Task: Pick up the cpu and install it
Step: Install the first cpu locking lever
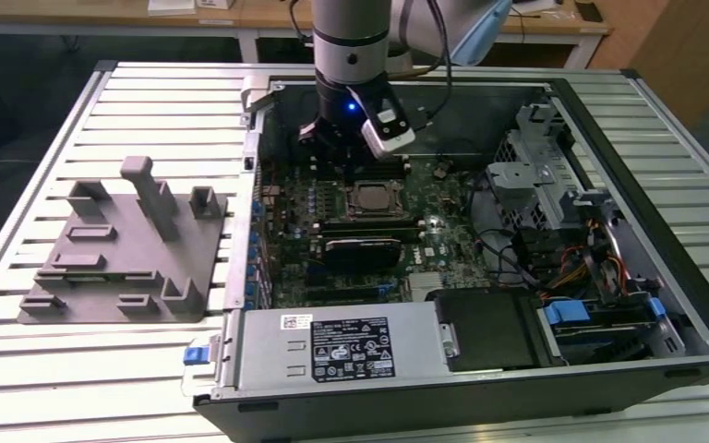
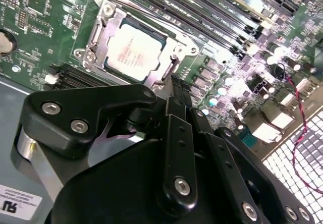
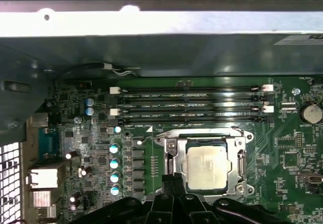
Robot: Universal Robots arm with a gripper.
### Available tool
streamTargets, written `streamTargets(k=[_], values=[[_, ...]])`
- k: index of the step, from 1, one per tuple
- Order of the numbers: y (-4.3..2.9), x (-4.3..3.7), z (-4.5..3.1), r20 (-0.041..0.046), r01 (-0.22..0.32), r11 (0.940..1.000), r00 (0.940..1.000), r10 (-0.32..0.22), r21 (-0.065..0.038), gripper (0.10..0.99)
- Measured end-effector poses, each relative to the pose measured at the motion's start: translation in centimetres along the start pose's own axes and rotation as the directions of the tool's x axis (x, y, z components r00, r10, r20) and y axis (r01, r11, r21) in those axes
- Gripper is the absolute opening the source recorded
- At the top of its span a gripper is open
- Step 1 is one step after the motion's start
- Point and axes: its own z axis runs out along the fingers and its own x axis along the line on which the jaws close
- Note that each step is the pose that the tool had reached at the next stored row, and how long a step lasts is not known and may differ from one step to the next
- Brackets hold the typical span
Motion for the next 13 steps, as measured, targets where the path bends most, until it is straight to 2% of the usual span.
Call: streamTargets(k=[7, 10, 13], values=[[-0.04, 0.89, -0.03, -0.0001, 0.000, 1.0000, 1.0000, 0.000, -0.003, 0.106], [-0.07, 1.25, -0.02, -0.0004, -0.001, 0.9999, 1.0000, 0.001, -0.015, 0.106], [-0.09, 1.54, 0.01, -0.0011, -0.001, 0.9992, 1.0000, 0.001, -0.040, 0.106]])
